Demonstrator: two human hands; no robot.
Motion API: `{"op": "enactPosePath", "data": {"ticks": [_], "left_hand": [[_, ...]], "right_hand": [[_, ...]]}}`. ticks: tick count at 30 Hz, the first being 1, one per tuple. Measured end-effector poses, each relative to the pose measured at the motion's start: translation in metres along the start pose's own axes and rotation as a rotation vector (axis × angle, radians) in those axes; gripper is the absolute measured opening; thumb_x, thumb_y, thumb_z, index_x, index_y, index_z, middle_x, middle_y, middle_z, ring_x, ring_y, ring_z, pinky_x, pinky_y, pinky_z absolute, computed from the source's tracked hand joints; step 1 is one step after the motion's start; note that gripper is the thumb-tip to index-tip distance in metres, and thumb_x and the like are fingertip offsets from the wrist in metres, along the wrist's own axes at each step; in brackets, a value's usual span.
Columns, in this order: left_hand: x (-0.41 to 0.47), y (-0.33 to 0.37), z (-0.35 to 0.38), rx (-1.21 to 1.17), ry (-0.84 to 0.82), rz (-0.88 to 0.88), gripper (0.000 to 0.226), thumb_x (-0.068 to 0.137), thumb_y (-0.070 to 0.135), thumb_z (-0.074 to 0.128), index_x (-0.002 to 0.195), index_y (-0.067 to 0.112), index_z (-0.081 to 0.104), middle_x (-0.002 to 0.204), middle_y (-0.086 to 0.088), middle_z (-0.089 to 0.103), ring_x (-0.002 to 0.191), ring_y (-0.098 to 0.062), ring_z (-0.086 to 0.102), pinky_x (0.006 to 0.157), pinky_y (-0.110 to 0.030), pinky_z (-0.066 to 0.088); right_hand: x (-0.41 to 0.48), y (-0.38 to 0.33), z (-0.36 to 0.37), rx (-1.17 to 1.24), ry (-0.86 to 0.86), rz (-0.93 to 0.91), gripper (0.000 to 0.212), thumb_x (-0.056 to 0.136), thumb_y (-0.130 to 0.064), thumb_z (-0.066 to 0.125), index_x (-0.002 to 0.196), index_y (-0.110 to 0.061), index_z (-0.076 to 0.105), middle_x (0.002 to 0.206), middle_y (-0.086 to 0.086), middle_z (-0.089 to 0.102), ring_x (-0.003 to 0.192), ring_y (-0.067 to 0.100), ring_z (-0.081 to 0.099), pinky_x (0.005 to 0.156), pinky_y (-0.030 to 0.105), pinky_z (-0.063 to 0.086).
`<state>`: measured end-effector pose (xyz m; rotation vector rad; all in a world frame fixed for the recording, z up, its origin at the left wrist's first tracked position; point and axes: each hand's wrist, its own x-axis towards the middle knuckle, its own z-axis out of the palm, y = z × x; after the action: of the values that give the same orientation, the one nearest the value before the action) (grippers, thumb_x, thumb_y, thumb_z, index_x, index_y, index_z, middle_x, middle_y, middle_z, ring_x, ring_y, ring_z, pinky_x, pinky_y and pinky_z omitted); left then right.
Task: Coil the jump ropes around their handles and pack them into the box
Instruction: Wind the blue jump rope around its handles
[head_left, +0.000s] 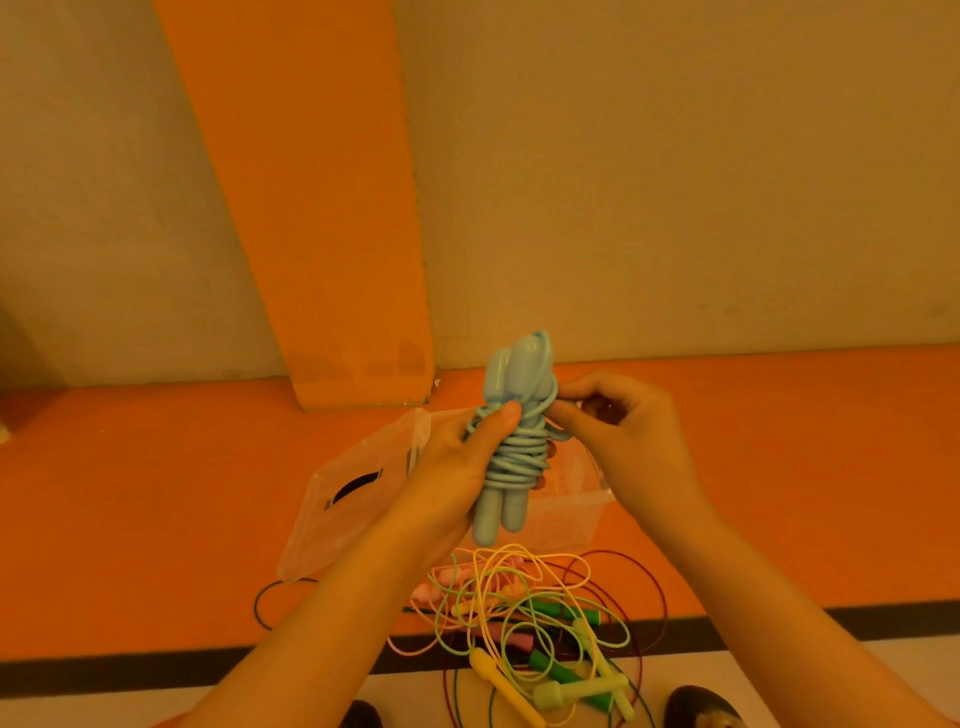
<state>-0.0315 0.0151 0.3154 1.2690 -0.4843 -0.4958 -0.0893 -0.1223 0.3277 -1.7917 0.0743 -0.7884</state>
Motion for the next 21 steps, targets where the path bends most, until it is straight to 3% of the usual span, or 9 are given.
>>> {"op": "enactPosePath", "data": {"ticks": [3, 8, 10, 16, 21], "left_hand": [[0.002, -0.002, 0.0, 0.029, 0.042, 0.02, 0.038, 0.075, 0.038, 0.058, 0.094, 0.007, 0.067, 0.083, -0.014, 0.071, 0.066, -0.02, 0.068, 0.06, -0.029, 0.055], [0.006, -0.006, -0.003, 0.079, 0.103, 0.055, 0.037, 0.08, 0.041, 0.065, 0.097, 0.008, 0.067, 0.088, -0.017, 0.071, 0.072, -0.024, 0.068, 0.063, -0.033, 0.055], [0.006, -0.007, -0.003, 0.096, 0.118, 0.062, 0.037, 0.077, 0.04, 0.062, 0.097, 0.009, 0.067, 0.089, -0.017, 0.071, 0.073, -0.023, 0.069, 0.064, -0.033, 0.054], [0.005, -0.009, -0.005, 0.139, 0.121, 0.075, 0.03, 0.078, 0.037, 0.063, 0.093, 0.011, 0.067, 0.086, -0.015, 0.072, 0.073, -0.025, 0.068, 0.067, -0.037, 0.054], [0.002, -0.009, -0.004, 0.167, 0.091, 0.082, 0.023, 0.078, 0.037, 0.072, 0.089, 0.017, 0.067, 0.083, -0.009, 0.071, 0.073, -0.021, 0.068, 0.065, -0.033, 0.053]], "right_hand": [[-0.002, -0.001, 0.003, 0.091, -0.027, 0.073, 0.024, 0.08, -0.002, 0.07, 0.078, -0.026, 0.07, 0.072, -0.005, 0.069, 0.07, 0.014, 0.056, 0.066, 0.028, 0.046], [-0.001, -0.005, 0.002, 0.316, -0.09, 0.207, 0.014, 0.077, -0.008, 0.07, 0.086, -0.019, 0.07, 0.086, -0.002, 0.072, 0.083, 0.01, 0.064, 0.072, 0.019, 0.05], [0.0, -0.006, 0.002, 0.381, -0.085, 0.244, 0.017, 0.068, -0.018, 0.071, 0.085, -0.017, 0.07, 0.083, -0.002, 0.073, 0.08, 0.008, 0.065, 0.071, 0.018, 0.05], [0.001, -0.001, 0.006, 0.46, -0.073, 0.306, 0.02, 0.066, -0.014, 0.07, 0.086, -0.015, 0.068, 0.077, -0.005, 0.072, 0.074, 0.005, 0.064, 0.071, 0.017, 0.049], [0.003, 0.004, 0.004, 0.411, -0.069, 0.379, 0.021, 0.072, 0.005, 0.066, 0.085, -0.011, 0.066, 0.075, 0.002, 0.067, 0.07, 0.01, 0.06, 0.067, 0.02, 0.046]]}}
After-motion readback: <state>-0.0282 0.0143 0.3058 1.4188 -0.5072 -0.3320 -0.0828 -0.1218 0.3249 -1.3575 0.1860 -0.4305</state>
